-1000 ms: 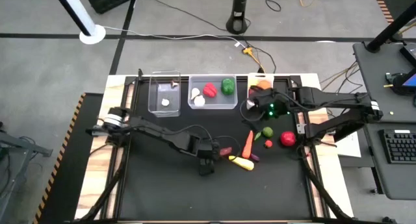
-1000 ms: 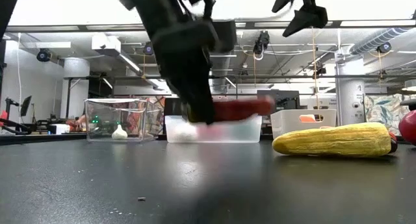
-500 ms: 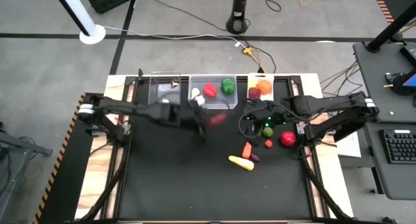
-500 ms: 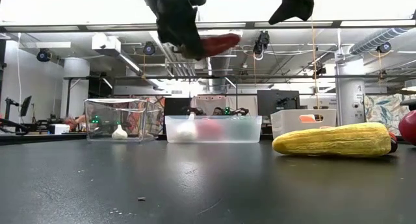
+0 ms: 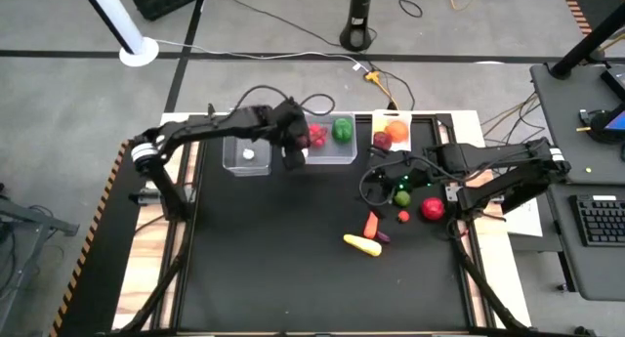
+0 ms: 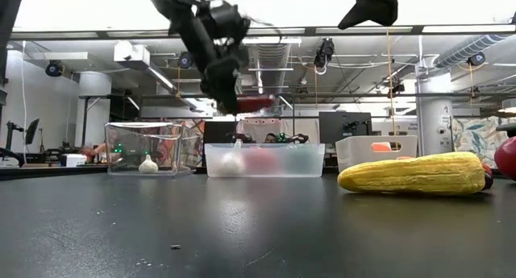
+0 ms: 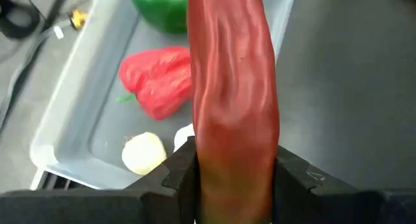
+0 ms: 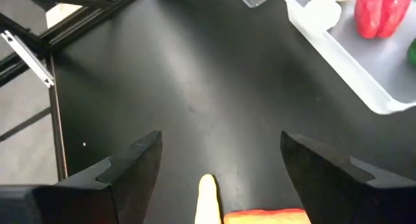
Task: Sort produce into baskets
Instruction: Put the red chili pepper into the transparent bin, then put the green lime into the white bin, then put the yellow corn into the transparent bin
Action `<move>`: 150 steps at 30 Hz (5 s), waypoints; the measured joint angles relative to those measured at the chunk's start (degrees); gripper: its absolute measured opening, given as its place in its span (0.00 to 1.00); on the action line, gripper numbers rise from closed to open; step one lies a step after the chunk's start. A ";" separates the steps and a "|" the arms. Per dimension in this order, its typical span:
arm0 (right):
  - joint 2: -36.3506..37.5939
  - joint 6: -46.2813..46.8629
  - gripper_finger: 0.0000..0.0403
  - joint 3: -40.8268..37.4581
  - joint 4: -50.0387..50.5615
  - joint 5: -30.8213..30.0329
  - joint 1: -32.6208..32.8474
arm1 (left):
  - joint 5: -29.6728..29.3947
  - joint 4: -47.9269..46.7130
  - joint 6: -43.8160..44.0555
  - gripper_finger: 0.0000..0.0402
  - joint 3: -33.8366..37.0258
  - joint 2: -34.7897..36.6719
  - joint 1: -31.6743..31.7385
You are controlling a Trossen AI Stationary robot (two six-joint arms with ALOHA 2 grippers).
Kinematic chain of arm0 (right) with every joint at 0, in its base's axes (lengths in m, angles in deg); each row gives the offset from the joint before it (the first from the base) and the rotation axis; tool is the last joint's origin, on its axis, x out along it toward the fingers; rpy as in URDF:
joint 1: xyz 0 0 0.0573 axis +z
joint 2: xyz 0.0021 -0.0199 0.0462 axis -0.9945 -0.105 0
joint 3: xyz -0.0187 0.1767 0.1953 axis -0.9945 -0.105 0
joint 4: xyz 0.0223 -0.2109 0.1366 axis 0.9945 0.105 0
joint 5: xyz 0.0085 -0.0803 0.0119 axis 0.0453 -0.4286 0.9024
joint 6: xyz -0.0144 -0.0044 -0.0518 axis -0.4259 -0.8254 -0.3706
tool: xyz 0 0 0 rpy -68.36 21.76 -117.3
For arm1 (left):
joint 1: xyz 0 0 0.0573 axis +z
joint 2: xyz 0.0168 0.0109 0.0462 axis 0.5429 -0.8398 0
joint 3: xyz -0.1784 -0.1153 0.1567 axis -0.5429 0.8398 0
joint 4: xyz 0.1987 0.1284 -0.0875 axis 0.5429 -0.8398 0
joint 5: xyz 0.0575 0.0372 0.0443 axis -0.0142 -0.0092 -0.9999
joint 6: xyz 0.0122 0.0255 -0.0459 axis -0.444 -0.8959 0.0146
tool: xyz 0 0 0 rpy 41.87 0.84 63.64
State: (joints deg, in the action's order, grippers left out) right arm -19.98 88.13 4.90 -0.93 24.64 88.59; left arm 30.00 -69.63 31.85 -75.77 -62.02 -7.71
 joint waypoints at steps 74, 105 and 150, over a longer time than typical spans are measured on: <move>0.00 27.75 0.63 -35.28 6.55 3.01 -13.94 | -7.74 5.78 28.14 0.50 0.00 25.23 -22.91; 0.79 6.34 0.46 -9.28 6.90 -3.14 -30.92 | -7.76 -4.56 35.83 0.50 0.03 24.47 -25.39; -18.13 -14.06 0.74 -1.53 3.27 1.27 -50.15 | -10.88 -4.81 37.67 0.50 0.04 24.47 -26.91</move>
State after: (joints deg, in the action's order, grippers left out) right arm -38.11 74.07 3.37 2.33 25.91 38.44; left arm 19.13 -74.44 69.52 -75.72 -37.54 -34.62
